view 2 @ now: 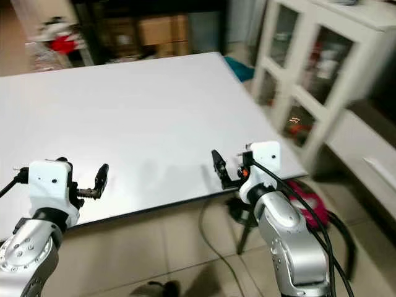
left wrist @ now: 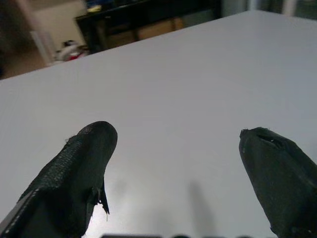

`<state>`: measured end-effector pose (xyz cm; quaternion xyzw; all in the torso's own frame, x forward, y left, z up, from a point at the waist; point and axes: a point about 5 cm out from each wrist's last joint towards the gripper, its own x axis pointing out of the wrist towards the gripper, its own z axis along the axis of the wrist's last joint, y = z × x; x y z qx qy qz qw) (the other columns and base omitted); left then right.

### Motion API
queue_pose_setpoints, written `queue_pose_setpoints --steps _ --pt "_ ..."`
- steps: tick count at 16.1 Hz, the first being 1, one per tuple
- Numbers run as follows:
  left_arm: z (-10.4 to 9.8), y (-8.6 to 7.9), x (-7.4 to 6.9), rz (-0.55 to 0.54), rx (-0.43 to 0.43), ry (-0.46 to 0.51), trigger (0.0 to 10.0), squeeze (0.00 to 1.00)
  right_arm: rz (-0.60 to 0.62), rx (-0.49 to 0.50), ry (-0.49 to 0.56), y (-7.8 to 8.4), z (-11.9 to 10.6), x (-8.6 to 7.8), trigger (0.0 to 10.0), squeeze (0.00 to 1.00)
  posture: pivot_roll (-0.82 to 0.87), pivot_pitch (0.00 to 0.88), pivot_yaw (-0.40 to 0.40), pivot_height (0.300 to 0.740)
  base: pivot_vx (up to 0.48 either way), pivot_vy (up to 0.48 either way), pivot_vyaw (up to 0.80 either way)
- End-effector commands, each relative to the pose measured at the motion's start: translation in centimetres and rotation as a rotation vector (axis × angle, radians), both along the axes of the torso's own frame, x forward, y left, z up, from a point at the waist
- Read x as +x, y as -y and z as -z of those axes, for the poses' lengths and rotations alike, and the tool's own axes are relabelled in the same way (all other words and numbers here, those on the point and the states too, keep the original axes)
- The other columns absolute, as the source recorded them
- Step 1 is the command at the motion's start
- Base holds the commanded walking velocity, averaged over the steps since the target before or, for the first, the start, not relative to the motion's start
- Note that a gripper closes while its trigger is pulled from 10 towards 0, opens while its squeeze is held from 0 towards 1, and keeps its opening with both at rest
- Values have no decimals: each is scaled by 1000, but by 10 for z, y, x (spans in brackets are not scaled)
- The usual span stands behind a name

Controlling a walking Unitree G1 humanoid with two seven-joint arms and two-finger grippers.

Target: Setting the table

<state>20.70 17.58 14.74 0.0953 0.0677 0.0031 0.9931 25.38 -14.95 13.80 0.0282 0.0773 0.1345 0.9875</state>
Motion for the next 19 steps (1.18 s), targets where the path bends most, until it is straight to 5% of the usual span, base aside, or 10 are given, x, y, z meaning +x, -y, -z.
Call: queue_pose_setpoints --steps 1,4,10,11,12,19 --pt "0 -1 1 -3 11 -4 10000 0 15 11 3 3 -2 -1 10000 1000 -108 9 70 740 0 240 800" --pt "-1 -2 -1 -16 14 -2 10000 0 9 21 -13 3 1 -3 10000 1000 -102 14 67 740 0 306 800" --pt "-3 -5 -5 -47 27 1 10000 0 0 -2 2 -7 0 3 10000 1000 -83 19 54 740 0 384 0" --pt "-3 -5 -6 -48 26 3 10000 0 2 2 14 -8 -1 3 10000 102 -80 20 50 740 0 390 0" --pt "-4 -4 -6 -46 26 5 10000 0 8 11 18 -9 -1 3 10000 0 -76 21 48 740 0 394 0" --pt "-5 -4 -10 -64 17 6 10000 0 -81 21 7 -19 -2 8 10000 0 -52 22 27 740 0 393 0"
